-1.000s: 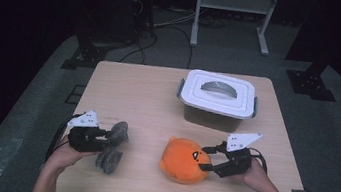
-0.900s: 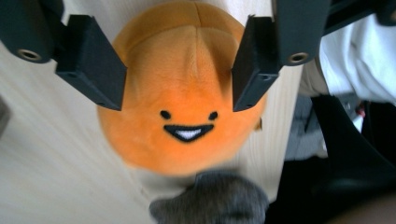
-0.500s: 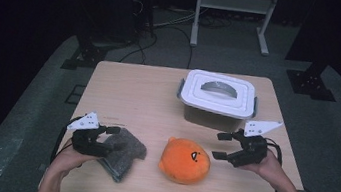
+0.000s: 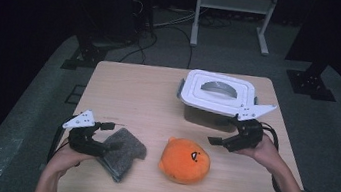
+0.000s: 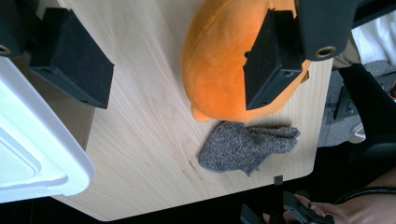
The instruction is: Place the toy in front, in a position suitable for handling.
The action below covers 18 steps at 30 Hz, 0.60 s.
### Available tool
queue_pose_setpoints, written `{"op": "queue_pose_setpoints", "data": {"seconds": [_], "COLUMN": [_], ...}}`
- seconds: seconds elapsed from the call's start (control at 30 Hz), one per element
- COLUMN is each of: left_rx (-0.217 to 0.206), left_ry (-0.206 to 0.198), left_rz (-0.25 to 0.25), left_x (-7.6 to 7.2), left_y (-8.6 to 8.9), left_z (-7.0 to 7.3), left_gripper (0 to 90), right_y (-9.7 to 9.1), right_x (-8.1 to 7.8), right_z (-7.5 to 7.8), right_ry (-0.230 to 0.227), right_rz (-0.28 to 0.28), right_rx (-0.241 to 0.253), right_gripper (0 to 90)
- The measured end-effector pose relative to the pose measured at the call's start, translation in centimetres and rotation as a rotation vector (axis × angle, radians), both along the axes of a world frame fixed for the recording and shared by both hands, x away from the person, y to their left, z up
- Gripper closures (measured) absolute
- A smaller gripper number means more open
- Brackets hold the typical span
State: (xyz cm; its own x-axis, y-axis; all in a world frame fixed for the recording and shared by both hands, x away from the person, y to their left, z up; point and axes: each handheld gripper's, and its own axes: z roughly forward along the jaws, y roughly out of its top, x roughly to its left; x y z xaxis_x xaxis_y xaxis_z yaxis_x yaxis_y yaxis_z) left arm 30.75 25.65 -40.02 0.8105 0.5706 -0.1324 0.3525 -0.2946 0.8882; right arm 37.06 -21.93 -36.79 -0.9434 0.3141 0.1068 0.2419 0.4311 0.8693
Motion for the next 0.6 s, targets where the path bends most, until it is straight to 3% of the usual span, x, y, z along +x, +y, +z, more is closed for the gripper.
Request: {"op": "queue_pose_setpoints", "data": {"seconds": [0.23, 0.6], "left_rx": [-0.005, -0.009], "left_ry": [-0.017, -0.02], "left_rz": [-0.01, 0.0], "left_x": [0.1, 0.1], "left_y": [-0.1, 0.1], "left_z": [0.3, 0.5], "left_gripper": [11.8, 9.9], "right_y": [0.9, 1.5], "right_x": [0.1, 0.9], "right_z": [0.1, -0.2], "right_ry": [-0.003, 0.007], "right_rz": [0.009, -0.002], "right_rx": [-0.038, -0.033], "right_gripper": [22.0, 22.0]}}
